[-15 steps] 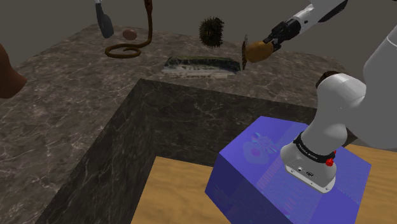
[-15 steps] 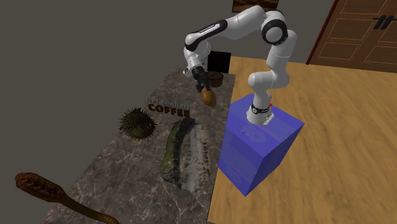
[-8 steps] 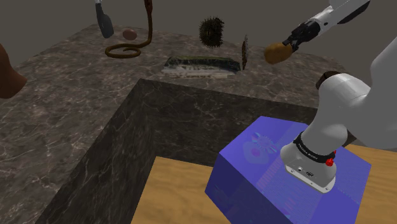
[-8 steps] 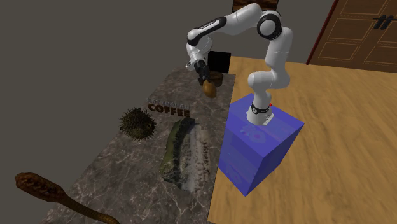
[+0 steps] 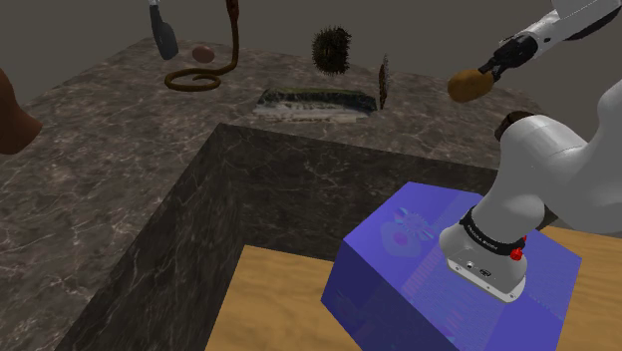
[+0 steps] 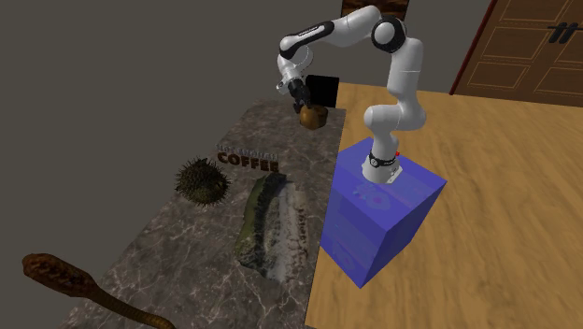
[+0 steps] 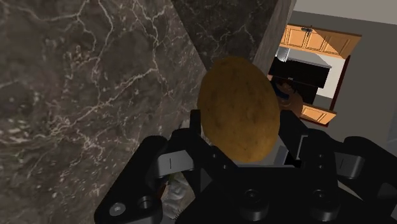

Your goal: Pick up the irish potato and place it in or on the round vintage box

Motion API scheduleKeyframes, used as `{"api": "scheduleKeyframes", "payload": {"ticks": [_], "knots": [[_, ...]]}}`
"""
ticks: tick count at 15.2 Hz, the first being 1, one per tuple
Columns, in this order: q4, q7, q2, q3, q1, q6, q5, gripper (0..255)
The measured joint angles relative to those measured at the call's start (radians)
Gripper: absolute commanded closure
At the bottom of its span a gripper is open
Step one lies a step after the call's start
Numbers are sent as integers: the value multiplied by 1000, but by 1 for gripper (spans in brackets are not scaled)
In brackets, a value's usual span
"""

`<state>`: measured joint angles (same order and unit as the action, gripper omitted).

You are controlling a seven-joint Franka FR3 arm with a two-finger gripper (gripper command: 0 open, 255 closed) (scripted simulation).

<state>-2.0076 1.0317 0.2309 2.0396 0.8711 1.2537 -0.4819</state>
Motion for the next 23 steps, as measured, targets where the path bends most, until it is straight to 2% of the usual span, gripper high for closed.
{"api": "scheduleKeyframes", "payload": {"ticks": [6, 9, 11, 18, 23], "knots": [[167, -21, 162, 81, 15, -82, 146, 255], [294, -40, 265, 127, 46, -139, 220, 255], [357, -33, 300, 145, 44, -186, 255, 255], [730, -41, 528, 228, 139, -375, 395, 255], [720, -14, 563, 244, 142, -344, 433, 255]]}}
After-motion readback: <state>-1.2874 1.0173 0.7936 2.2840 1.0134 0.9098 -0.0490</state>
